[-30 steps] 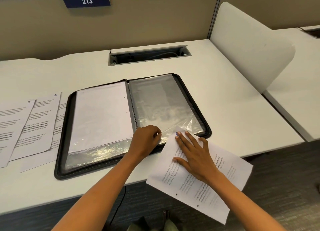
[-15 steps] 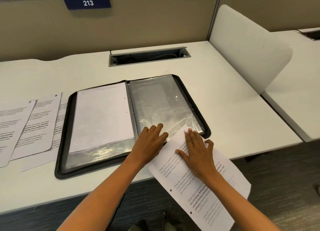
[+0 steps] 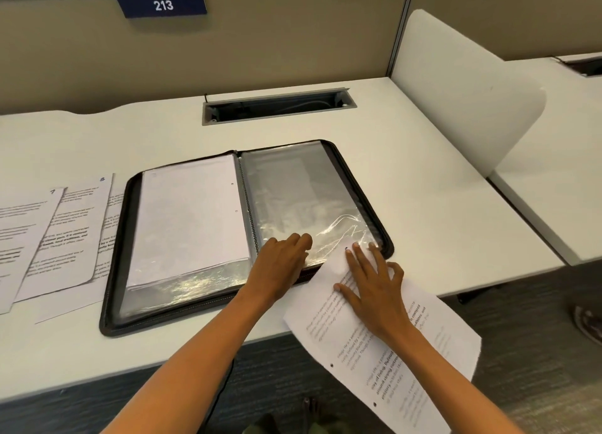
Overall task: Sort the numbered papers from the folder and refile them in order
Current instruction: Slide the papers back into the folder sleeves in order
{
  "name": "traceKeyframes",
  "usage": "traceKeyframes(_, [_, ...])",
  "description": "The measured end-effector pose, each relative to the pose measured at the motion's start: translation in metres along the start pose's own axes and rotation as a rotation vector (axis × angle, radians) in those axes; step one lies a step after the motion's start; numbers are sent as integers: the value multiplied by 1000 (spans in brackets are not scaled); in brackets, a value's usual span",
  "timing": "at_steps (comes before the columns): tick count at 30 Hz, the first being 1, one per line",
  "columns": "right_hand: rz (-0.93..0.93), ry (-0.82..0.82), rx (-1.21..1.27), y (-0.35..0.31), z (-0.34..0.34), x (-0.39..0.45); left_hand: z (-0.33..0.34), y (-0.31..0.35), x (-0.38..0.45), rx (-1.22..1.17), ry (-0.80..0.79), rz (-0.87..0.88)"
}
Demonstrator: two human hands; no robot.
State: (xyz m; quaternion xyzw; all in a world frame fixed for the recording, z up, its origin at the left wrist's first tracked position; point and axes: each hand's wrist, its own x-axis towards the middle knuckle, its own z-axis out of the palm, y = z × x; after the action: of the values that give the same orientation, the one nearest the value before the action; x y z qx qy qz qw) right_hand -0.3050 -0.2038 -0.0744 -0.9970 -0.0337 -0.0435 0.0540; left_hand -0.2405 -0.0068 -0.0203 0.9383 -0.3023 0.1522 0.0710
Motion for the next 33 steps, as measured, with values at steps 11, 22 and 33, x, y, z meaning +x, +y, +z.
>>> traceKeyframes(11, [-415, -63, -92, -2, 1, -13, 11, 2, 5, -278, -105, -123])
traceKeyframes(22, [-119, -71, -37, -1, 0, 4, 12, 1, 6, -197, -102, -14])
traceKeyframes(33, [124, 65, -3, -7, 3, 14, 20, 4, -9, -76, -65, 93])
